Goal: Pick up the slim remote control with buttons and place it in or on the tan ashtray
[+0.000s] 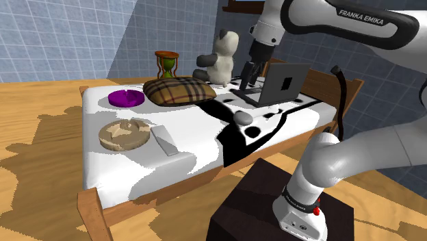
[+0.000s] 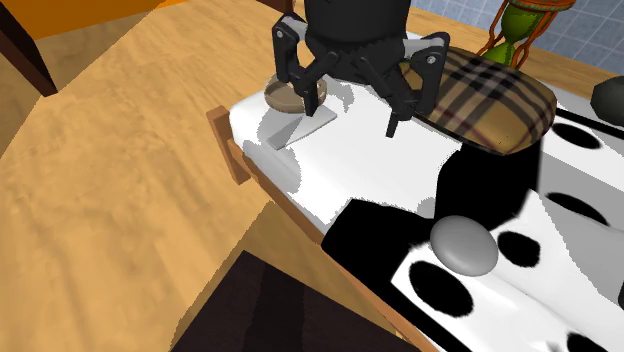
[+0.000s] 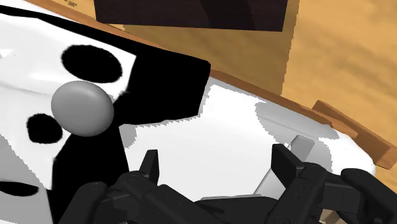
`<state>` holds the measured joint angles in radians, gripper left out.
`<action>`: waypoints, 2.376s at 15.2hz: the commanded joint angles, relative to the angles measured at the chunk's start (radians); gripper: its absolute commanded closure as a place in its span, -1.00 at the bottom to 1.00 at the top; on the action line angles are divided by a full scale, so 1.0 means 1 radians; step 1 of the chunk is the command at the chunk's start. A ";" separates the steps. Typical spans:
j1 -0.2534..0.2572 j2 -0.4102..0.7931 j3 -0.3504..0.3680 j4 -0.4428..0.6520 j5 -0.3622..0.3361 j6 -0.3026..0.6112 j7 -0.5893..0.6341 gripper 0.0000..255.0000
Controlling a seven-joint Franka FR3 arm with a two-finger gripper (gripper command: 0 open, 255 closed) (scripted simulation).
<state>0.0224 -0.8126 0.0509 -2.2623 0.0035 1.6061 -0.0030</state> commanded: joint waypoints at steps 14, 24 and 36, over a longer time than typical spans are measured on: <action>-0.022 0.347 0.209 0.012 0.076 0.275 0.341 -1.00; -0.040 0.724 0.330 0.180 0.010 0.430 0.621 -1.00; -0.005 1.023 0.345 0.326 -0.099 0.533 0.810 -1.00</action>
<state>0.0156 0.2007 0.3971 -1.9348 -0.0907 2.1290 0.8040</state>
